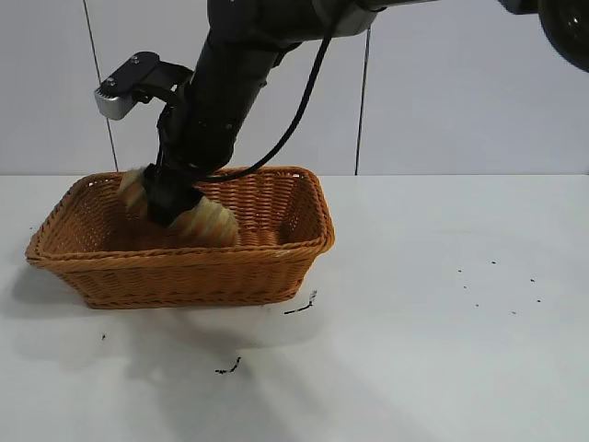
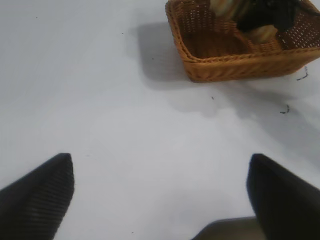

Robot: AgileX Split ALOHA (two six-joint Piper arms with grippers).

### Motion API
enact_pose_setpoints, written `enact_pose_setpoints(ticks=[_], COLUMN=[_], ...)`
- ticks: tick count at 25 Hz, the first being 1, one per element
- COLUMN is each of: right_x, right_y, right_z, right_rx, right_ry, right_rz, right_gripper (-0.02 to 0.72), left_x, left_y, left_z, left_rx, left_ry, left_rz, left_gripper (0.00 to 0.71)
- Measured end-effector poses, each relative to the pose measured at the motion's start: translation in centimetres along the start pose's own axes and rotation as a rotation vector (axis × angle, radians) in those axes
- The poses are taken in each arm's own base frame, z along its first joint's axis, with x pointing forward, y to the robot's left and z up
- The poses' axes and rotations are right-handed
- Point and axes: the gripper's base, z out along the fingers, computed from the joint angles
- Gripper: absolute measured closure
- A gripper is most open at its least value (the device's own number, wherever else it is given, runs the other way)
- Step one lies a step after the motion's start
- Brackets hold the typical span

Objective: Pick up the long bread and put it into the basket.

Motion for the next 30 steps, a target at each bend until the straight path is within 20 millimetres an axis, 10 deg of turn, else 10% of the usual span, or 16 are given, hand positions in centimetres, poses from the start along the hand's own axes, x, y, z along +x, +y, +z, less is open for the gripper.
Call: enact_pose_setpoints(ticks=[12,23,30], right_x=[-0.6,12.9,20.5], right_y=[-3.4,-14.8,-18.3], right_z=[-8.6,-13.1,-16.5], right_rx=[0.088,0.342,0.427], right_ry=[-0.065,0.053,0.114], right_rz=[0.553,0.851,1.001], right_gripper=[0.014,0.014,0.014], left_x=[0.0,0.0,0.0], left_y=[0.0,0.0,0.0], left_z=[0.0,0.0,0.0], left_rx=[0.000,0.000,0.000], left_ry=[0.000,0.000,0.000], left_rz=[0.000,0.000,0.000], left_gripper=[0.018,0.018,0.018])
